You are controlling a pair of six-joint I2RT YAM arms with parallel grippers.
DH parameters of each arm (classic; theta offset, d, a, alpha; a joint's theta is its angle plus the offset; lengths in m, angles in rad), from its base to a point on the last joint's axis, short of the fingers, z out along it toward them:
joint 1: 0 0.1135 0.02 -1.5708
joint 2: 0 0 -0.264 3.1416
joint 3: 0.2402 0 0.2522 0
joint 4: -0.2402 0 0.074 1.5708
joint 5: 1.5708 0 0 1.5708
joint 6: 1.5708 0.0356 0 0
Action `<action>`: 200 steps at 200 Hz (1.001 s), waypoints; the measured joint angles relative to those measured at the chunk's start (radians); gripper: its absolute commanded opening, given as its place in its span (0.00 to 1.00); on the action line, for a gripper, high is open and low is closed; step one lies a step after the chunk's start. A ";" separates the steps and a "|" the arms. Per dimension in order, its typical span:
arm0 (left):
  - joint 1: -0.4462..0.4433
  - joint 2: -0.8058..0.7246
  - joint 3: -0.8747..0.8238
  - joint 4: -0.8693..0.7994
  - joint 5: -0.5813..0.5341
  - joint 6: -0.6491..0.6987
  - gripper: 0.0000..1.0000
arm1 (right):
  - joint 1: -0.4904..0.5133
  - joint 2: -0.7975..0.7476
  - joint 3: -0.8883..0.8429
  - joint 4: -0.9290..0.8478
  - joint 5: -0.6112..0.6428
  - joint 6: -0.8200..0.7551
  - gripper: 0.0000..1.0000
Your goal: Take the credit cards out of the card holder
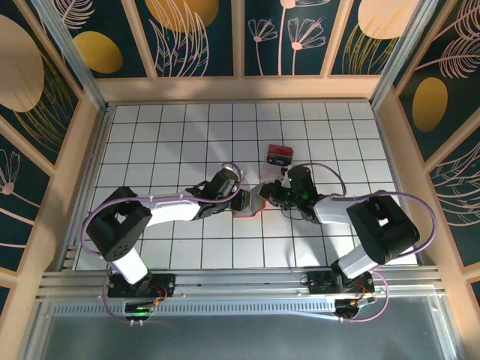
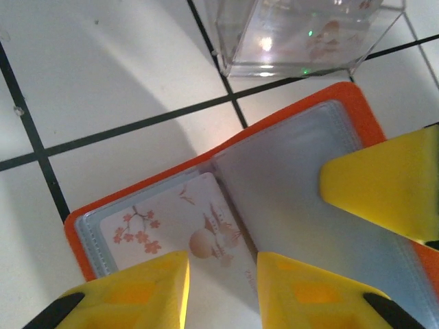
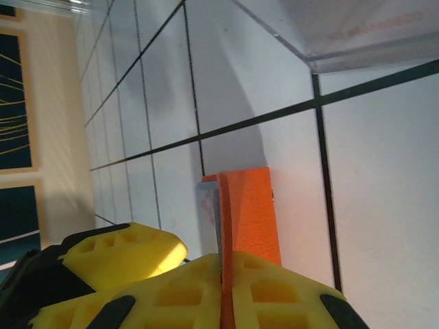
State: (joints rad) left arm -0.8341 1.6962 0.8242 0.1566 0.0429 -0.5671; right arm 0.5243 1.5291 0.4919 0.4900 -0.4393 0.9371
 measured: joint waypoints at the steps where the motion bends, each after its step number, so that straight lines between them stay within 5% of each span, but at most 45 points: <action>1: 0.000 0.003 0.000 0.000 0.000 0.000 0.30 | 0.000 0.000 0.000 -0.002 0.001 -0.001 0.14; 40: 0.001 0.061 0.010 -0.001 0.000 0.014 0.26 | 0.000 -0.024 0.018 -0.146 0.069 -0.046 0.42; 95: 0.001 0.069 0.022 -0.005 0.000 0.032 0.27 | 0.000 -0.192 0.098 -0.394 0.214 -0.103 0.51; 152: 0.001 0.069 0.076 -0.035 0.016 0.063 0.28 | 0.000 -0.386 0.152 -0.549 0.374 -0.128 0.53; 200: 0.001 0.122 0.142 -0.019 0.103 0.070 0.26 | 0.000 -0.467 0.152 -0.578 0.415 -0.129 0.36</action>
State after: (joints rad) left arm -0.8333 1.8179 0.9657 0.1375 0.1455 -0.4973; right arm 0.5243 1.0622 0.6441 -0.0883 -0.0238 0.8085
